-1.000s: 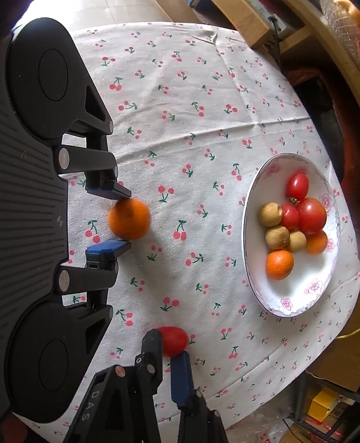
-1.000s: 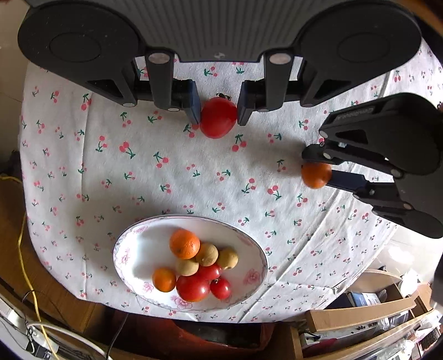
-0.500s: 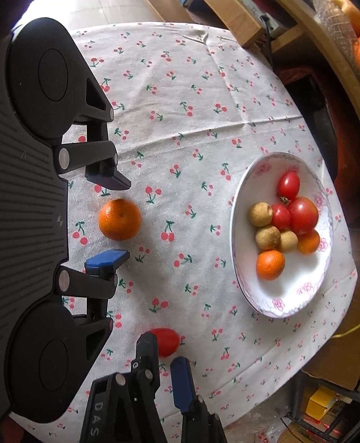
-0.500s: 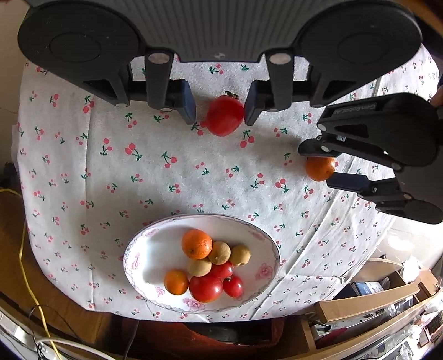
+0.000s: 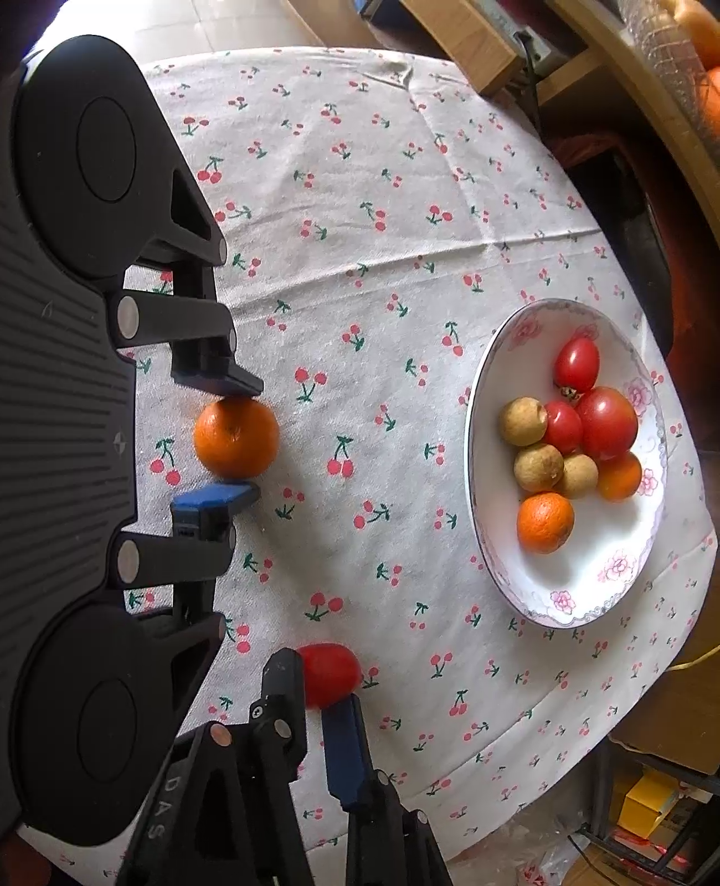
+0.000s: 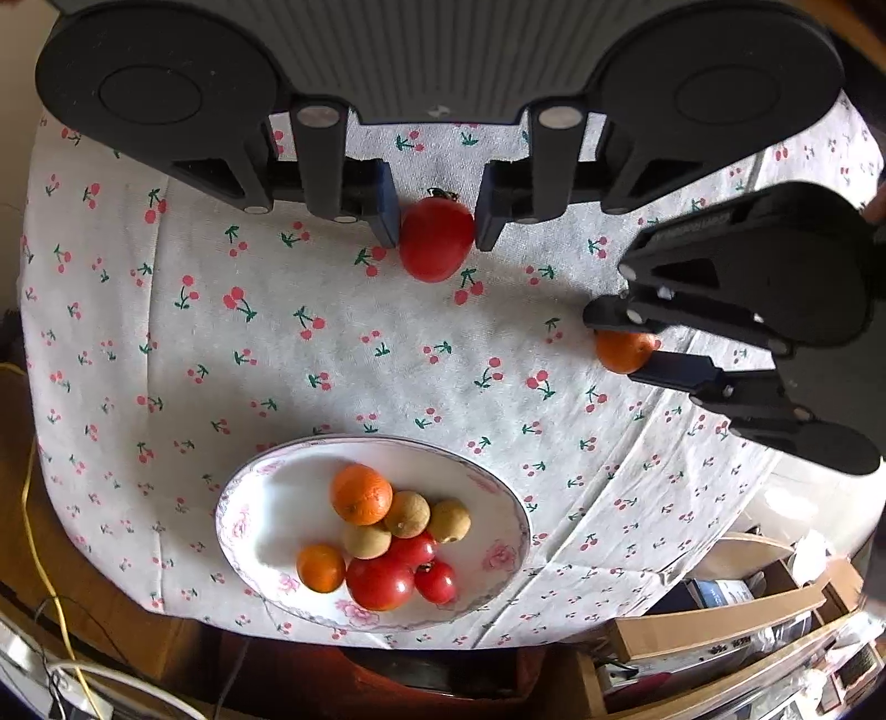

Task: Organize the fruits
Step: 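Lift the tangerine with left tool while right tool lifts the red tomato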

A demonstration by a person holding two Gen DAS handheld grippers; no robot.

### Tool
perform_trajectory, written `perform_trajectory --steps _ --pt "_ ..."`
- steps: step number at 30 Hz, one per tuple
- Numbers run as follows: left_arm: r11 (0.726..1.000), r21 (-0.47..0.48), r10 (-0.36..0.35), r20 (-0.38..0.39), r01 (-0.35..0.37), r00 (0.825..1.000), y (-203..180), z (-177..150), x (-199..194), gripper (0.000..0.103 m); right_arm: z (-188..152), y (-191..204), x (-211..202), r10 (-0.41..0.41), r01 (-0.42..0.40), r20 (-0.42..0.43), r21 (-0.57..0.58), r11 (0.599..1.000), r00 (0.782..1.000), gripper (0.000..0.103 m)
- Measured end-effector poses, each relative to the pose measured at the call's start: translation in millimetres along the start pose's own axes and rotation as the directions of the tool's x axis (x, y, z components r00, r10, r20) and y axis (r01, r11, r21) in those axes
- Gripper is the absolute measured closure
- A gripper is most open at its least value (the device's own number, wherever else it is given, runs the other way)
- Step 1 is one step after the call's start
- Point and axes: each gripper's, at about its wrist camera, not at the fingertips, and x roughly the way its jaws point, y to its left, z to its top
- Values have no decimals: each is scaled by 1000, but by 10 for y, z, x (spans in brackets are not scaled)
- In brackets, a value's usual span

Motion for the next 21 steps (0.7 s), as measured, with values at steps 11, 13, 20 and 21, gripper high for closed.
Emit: perform_trajectory --steps 11,13,20,21 --pt "1000 -10 -4 32 4 999 15 55 -84 63 73 -5 -140 -16 16 63 -3 1000 998 74" --pt "1000 -10 -2 39 2 999 5 78 -99 63 90 -2 -160 -22 22 72 1 1000 997 74" --pt "1000 -9 3 60 -3 998 -24 179 -129 63 170 -12 -212 -39 38 102 10 999 994 74" --pt "1000 -9 3 63 -3 998 -25 191 -133 63 185 -14 -218 -42 41 105 11 999 994 74"
